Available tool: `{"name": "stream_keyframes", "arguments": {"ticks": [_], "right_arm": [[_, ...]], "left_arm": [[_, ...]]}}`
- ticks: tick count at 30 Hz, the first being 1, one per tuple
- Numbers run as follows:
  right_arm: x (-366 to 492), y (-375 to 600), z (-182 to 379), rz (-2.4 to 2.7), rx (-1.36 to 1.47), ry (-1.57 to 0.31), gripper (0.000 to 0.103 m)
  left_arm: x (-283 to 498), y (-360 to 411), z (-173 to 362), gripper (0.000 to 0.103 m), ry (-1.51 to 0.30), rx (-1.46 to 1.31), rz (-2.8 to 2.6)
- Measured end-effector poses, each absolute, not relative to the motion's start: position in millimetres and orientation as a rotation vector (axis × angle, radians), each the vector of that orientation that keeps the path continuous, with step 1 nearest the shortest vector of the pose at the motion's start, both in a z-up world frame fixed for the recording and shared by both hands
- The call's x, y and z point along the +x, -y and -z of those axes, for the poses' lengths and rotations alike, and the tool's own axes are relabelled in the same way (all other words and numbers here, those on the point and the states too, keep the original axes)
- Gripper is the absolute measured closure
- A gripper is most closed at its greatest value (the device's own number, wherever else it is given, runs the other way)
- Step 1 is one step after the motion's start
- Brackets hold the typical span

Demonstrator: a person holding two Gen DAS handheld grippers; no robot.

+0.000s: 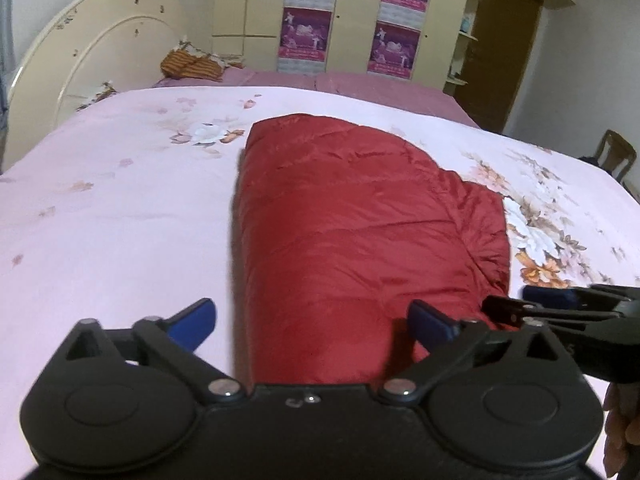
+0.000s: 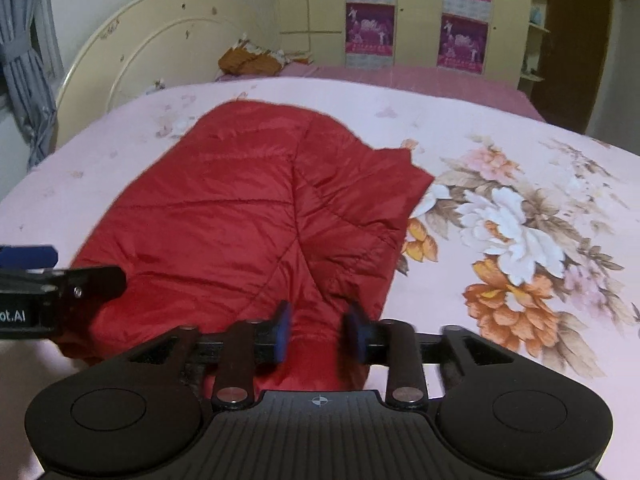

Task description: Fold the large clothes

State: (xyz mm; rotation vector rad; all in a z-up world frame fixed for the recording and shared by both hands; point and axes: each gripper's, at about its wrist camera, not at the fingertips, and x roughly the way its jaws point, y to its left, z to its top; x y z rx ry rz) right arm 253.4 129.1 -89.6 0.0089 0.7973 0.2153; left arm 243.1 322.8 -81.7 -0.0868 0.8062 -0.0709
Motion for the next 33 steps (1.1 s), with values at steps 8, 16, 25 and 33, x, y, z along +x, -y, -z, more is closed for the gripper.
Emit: {"name": "stream_keyframes", "arguments": {"ticks": [8, 16, 25, 33], "right_arm": [[181, -104, 53, -0.244, 0.076, -0.764, 0.038], [71, -85, -6, -0.243, 0.082, -0.659, 0.017], [-5, -67, -59, -0.176, 0.134, -0.507, 0.000], [-27, -62, -73, -0.186, 0.135, -0.467, 0.000]], "left_arm": [[176, -308, 54, 0.000, -0.831, -0.061, 0.000], [80, -285, -2, 0.000, -0.737, -0.036, 0.017], [15, -271, -41, 0.000, -0.687, -0.025, -0.051], [-7, -267, -61, 0.000, -0.637, -0.023, -0.072]]}}
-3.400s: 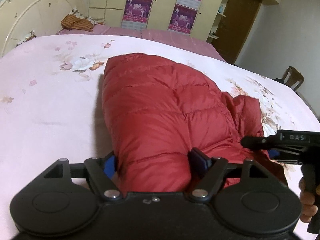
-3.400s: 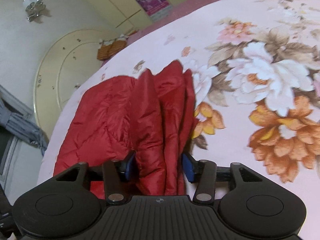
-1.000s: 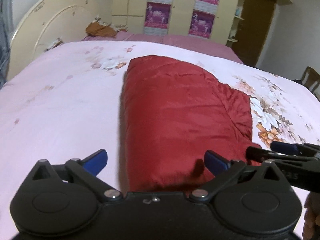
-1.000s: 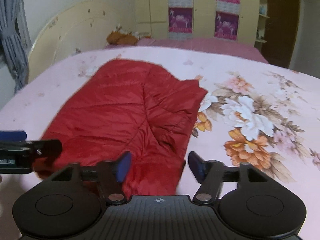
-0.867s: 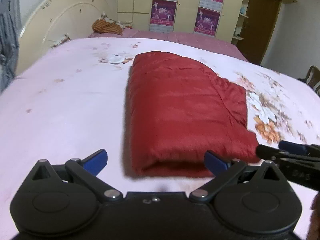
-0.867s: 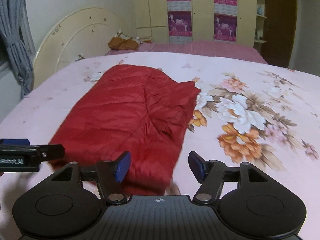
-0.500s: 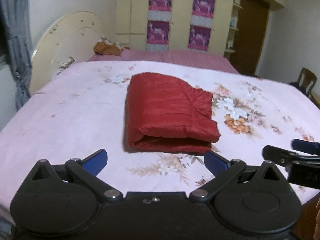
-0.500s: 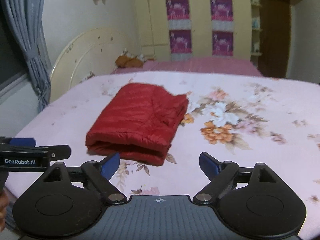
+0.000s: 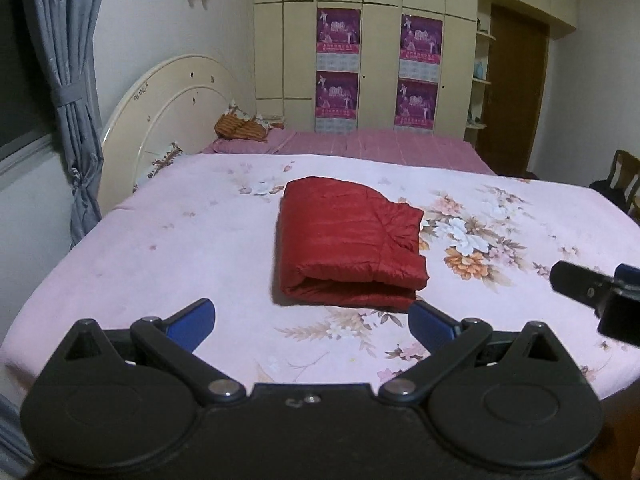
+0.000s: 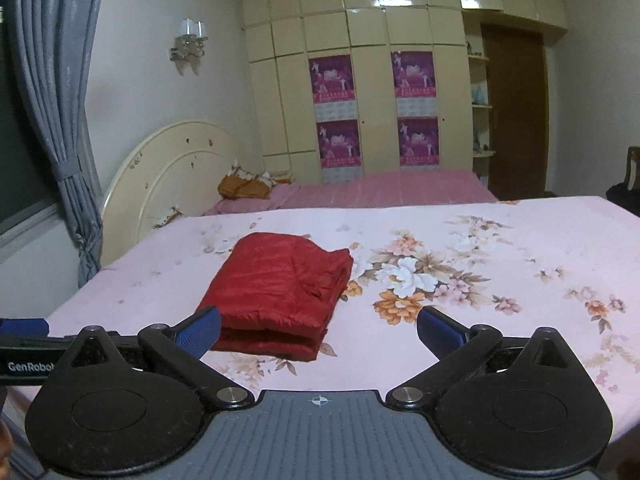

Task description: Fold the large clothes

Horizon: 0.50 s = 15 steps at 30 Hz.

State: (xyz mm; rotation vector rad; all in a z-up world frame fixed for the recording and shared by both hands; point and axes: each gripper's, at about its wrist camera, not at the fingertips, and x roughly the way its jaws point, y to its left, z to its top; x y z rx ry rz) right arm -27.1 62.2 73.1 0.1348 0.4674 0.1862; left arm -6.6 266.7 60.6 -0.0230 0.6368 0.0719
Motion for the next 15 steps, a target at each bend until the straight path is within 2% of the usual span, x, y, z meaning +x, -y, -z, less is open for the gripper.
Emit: {"name": "stream_keyframes", "arguments": {"ticks": [15], "right_arm": [[-27.5, -55.0, -69.7, -0.195, 0.131, -0.463, 0.000]], "left_arm": [[-10.4, -267.7, -64.4, 0.000, -0.627, -0.048, -0.093]]}}
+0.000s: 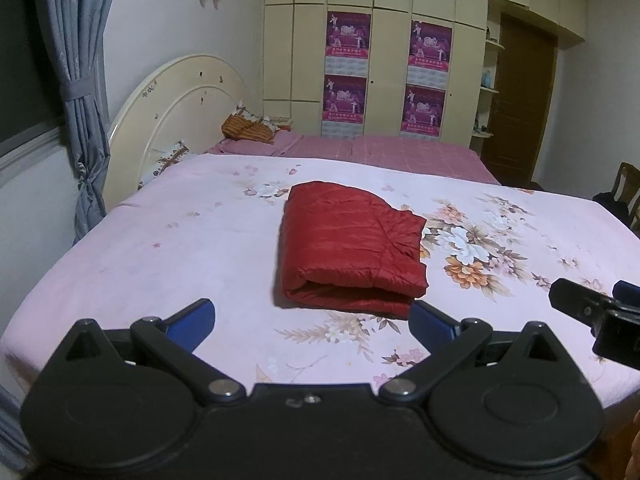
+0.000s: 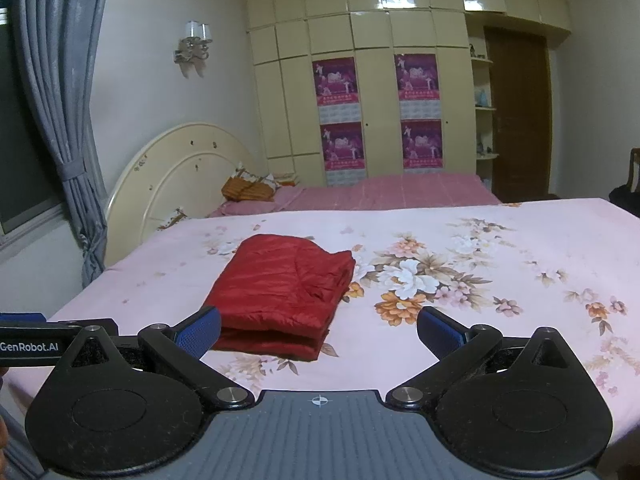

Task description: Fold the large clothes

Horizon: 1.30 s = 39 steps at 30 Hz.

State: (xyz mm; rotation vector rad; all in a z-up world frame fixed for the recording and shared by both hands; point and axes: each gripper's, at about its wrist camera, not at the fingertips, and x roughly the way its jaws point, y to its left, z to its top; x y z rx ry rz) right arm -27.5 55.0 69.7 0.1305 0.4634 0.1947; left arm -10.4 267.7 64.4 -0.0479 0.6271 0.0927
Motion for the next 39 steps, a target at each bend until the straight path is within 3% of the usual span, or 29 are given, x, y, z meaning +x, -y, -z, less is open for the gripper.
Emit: {"name": "stream_keyframes", "arguments": {"ticks": [39], "right_arm": [[-20.6, -56.6, -66.5, -0.206, 0.136, -0.471, 0.000]], "left_arm": [[-3.4, -269.4, -64.2, 0.000, -0.625, -0.043, -0.107]]}}
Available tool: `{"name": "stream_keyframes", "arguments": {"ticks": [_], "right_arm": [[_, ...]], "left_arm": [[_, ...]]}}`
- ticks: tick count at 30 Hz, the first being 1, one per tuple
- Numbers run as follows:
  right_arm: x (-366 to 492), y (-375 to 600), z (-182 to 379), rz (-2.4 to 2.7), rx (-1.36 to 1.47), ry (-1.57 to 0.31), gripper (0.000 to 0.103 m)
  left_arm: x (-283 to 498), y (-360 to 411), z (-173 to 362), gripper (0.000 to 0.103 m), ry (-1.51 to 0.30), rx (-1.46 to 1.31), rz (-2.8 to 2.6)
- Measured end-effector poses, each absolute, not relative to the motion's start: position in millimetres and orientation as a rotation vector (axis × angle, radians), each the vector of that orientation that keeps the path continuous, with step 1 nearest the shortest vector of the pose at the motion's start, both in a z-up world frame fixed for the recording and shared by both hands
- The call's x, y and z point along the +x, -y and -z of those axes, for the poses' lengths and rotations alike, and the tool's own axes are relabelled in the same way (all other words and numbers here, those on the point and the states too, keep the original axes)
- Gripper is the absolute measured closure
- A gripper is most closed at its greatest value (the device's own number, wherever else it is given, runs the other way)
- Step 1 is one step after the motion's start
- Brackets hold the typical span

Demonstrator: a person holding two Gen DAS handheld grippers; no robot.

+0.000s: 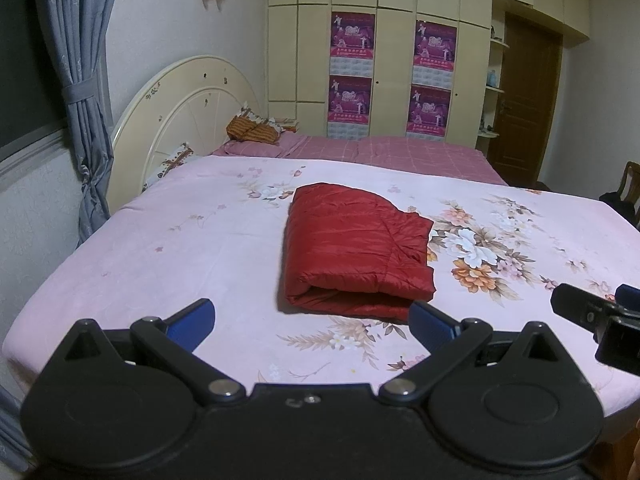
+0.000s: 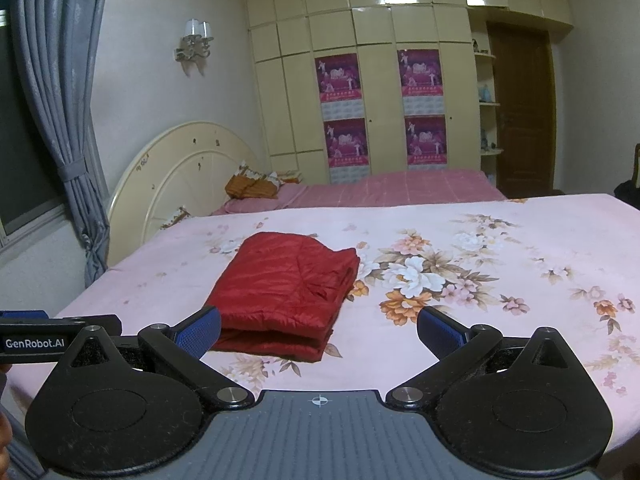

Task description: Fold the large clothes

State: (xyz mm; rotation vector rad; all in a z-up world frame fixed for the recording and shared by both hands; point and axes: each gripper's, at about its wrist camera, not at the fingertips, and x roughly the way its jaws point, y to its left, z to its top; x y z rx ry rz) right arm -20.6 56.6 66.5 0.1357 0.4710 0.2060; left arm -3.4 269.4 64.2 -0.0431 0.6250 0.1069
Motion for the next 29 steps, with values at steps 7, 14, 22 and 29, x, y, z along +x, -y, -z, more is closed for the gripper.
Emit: {"name": "stream_keyframes", "arguments": {"ticks": [7, 14, 22, 29], "right_arm": [[-16, -59, -62, -0.208, 0.137, -0.479, 0.000], [-13, -56, -59, -0.209, 0.142, -0.486, 0.000], [-3, -52, -56, -0.200, 0.149, -0.500, 0.000], [13, -43, -49, -0.170, 0.149, -0.521, 0.000]], "left_arm": [[1, -272, -62, 0.000, -0.633, -0.043, -0.104], [6, -269, -58, 0.000, -0.642, -0.040, -0.094], [20, -262, -53, 0.000, -0.663, -0.037, -0.064], [43, -257, -46, 0.000, -0.648, -0.012, -0.028]]}}
